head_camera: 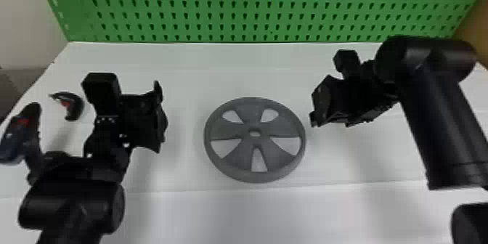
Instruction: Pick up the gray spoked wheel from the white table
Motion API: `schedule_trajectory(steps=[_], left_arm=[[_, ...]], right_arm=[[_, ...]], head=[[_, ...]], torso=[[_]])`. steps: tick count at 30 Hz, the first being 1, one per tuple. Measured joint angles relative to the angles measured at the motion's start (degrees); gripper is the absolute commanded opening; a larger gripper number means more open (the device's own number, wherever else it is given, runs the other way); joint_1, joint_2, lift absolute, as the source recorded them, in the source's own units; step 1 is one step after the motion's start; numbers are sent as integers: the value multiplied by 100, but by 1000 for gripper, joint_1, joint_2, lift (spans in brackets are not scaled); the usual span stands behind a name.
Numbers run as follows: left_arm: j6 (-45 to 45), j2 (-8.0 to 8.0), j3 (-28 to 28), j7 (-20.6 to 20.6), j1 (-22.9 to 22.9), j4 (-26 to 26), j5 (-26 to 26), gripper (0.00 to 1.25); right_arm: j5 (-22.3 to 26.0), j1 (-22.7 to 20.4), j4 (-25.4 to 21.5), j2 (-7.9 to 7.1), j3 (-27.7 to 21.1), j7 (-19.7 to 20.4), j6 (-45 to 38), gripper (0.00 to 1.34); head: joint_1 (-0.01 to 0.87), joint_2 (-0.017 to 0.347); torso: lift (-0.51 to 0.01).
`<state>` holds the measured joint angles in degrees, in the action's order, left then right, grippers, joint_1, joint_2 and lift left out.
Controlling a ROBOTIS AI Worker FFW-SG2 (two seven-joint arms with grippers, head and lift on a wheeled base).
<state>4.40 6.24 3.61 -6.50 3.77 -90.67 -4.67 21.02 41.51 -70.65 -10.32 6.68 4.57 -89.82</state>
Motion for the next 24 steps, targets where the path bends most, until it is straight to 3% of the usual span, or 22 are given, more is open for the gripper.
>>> schedule_trajectory(steps=[14, 24], left_arm=[[0, 0, 43, 0, 19, 36, 1, 1120], [0, 0, 53, 0, 30, 40, 1, 1120]], right_arm=[[334, 254, 467, -262, 470, -1, 0, 1086], [424, 296, 517, -308, 554, -1, 0, 1086]], head=[[765, 2], [764, 2]], torso=[[-95], [-95]])
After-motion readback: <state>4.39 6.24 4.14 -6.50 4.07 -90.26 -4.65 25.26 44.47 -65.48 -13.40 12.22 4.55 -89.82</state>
